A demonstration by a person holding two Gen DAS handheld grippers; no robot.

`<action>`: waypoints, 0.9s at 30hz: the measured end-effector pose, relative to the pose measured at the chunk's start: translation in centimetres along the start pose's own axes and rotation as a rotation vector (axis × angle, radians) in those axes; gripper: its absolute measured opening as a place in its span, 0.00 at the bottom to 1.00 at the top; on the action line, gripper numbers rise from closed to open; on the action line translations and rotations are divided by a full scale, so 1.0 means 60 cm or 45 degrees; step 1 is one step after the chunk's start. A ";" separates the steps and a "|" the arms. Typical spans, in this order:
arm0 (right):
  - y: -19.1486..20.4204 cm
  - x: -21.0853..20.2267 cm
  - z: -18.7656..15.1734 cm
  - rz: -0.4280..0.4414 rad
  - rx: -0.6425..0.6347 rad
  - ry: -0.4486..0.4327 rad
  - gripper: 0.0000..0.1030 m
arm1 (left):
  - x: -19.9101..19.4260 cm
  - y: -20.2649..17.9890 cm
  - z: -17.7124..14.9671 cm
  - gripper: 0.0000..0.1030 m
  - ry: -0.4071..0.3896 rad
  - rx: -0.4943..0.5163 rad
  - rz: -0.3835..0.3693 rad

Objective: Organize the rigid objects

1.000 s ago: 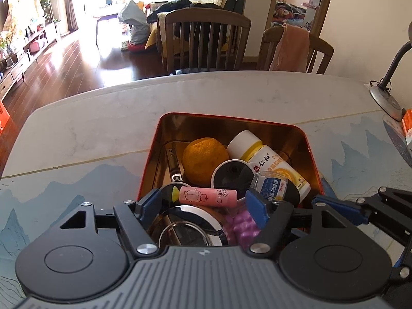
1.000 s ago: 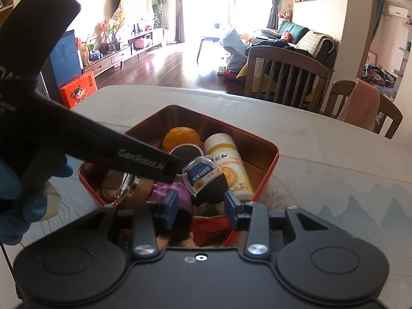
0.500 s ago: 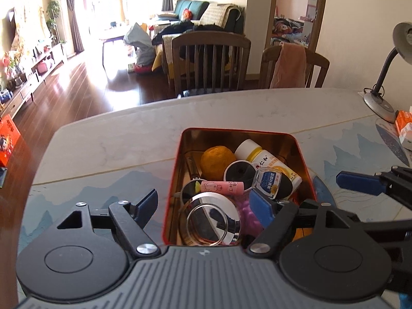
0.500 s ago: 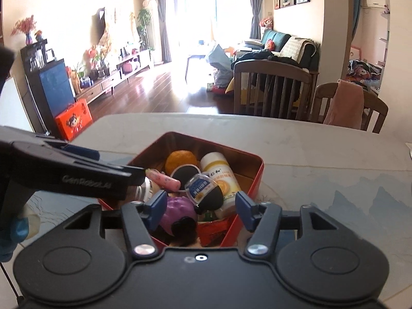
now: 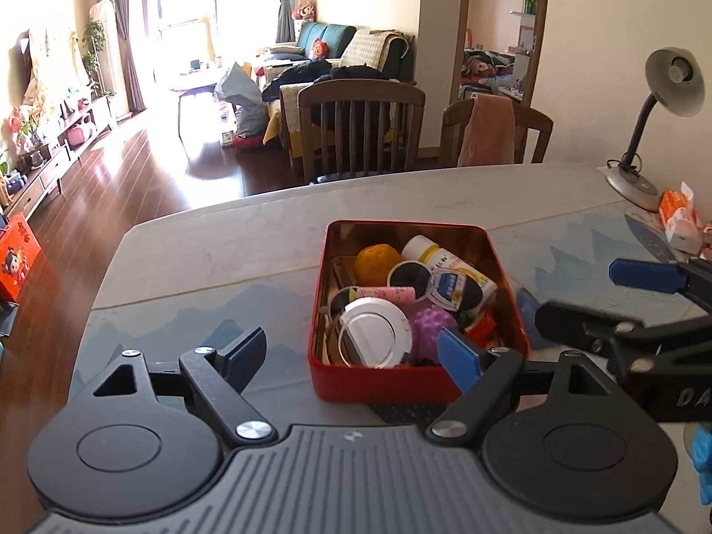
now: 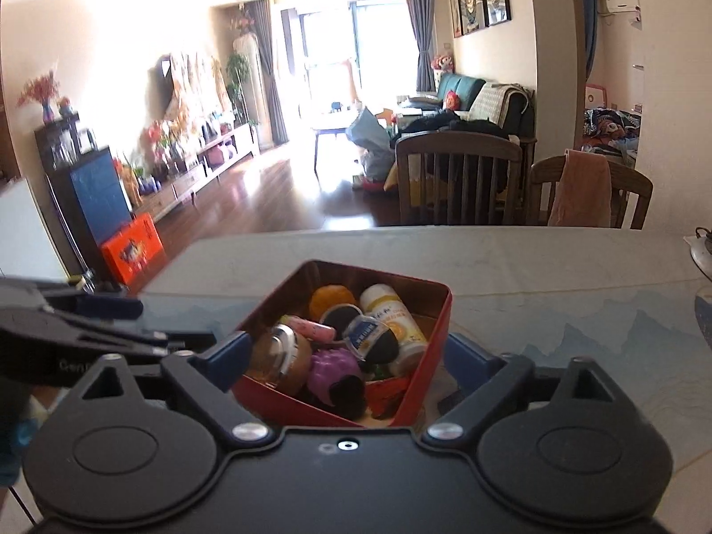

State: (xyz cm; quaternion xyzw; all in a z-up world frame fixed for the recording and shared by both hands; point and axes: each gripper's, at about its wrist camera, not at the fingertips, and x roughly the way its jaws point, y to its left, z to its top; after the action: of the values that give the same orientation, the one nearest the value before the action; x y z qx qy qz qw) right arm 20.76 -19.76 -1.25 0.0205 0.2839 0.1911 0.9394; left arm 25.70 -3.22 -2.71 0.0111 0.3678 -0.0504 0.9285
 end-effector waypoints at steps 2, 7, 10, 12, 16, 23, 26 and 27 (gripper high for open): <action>0.002 -0.013 0.000 0.003 0.013 -0.021 1.00 | -0.011 -0.001 -0.007 0.83 0.002 -0.001 -0.003; 0.005 -0.032 -0.008 -0.011 0.014 -0.035 1.00 | -0.039 -0.006 -0.027 0.99 -0.007 0.005 -0.037; 0.007 -0.039 -0.014 -0.028 0.024 -0.021 1.00 | -0.053 -0.006 -0.036 0.99 -0.016 -0.006 -0.039; 0.008 -0.044 -0.015 -0.042 0.021 -0.022 1.00 | -0.061 -0.006 -0.041 0.99 -0.020 -0.015 -0.037; 0.012 -0.062 -0.018 -0.044 0.020 -0.044 1.00 | -0.077 -0.004 -0.048 0.99 -0.026 -0.025 -0.035; 0.014 -0.088 -0.027 -0.038 0.009 -0.077 1.00 | -0.108 -0.007 -0.066 0.99 -0.032 -0.045 -0.004; 0.013 -0.095 -0.029 -0.032 0.019 -0.085 1.00 | -0.121 -0.011 -0.070 0.99 -0.048 -0.044 0.008; 0.014 -0.097 -0.030 -0.033 0.018 -0.090 1.00 | -0.126 -0.011 -0.071 0.99 -0.054 -0.046 0.009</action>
State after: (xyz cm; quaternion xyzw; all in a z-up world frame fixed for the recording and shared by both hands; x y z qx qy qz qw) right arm 15.04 -21.29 0.42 0.0301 0.2522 0.1762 0.9510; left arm 17.27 -3.01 -0.64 -0.0053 0.3487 -0.0408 0.9363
